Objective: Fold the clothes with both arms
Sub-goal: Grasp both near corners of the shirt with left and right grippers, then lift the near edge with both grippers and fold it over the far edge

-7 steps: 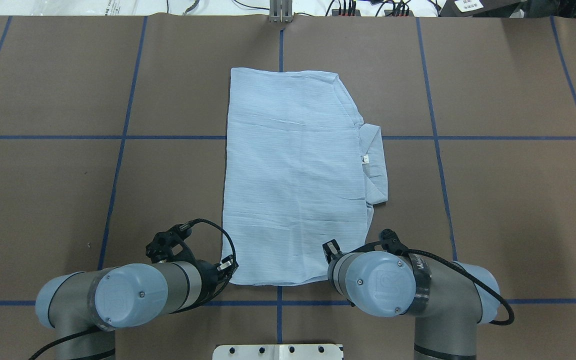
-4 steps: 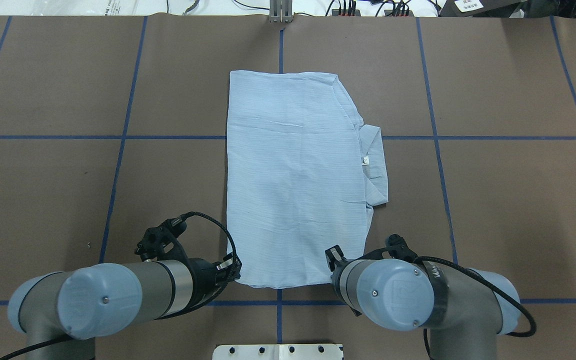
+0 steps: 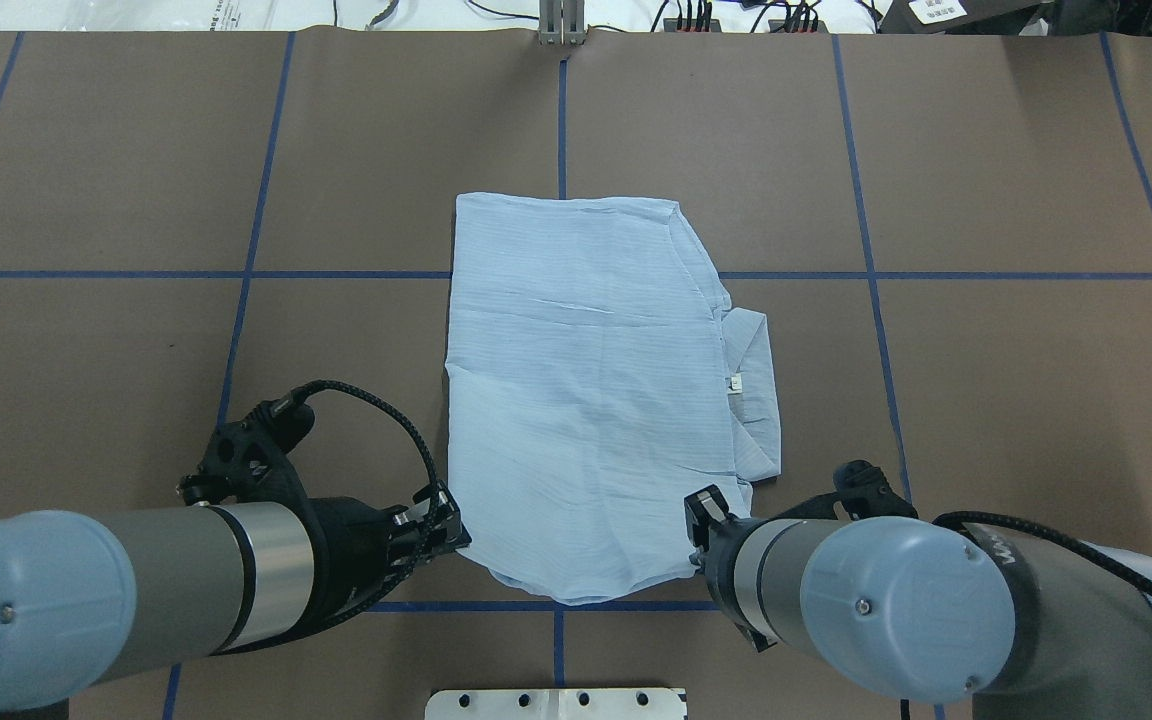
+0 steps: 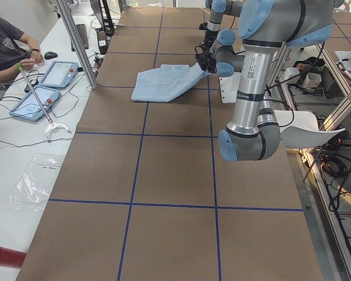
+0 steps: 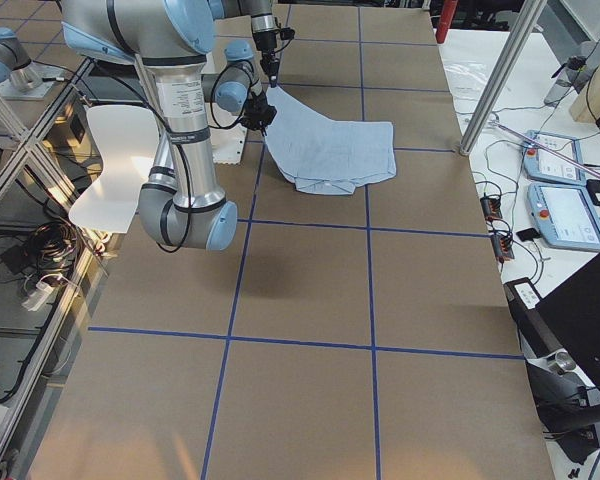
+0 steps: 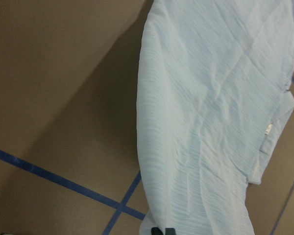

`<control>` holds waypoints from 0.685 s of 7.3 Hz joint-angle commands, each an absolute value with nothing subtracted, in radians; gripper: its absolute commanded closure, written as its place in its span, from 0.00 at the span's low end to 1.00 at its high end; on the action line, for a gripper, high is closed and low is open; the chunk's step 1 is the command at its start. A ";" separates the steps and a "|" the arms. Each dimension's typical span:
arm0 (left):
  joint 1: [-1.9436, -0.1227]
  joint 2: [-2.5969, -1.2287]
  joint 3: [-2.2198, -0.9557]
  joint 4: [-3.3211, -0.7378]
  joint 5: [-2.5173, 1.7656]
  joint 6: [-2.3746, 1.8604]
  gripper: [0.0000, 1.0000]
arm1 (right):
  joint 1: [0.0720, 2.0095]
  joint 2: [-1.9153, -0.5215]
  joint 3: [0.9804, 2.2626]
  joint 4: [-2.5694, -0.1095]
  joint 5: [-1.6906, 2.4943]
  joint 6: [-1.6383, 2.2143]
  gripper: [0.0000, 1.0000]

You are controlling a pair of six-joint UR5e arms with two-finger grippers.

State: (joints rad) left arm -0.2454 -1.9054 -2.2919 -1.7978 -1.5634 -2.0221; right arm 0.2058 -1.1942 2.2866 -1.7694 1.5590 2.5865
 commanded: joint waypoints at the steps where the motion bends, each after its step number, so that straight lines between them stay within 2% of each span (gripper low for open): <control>1: -0.387 -2.001 -2.170 -1.790 -1.609 -1.943 1.00 | 0.344 -1.100 2.170 -1.766 1.607 2.475 1.00; 3: -0.469 -2.055 -2.033 -1.813 -1.608 -1.863 1.00 | 0.487 -1.016 2.018 -1.731 1.672 2.345 1.00; 5: -0.529 -2.098 -1.874 -1.920 -1.608 -1.816 1.00 | 0.595 -0.950 1.810 -1.602 1.748 2.274 1.00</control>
State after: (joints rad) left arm -0.4896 -2.0692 -1.9792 -1.8530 -1.6073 -1.8459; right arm 0.5257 -0.9986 1.9424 -1.6743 1.7028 2.3276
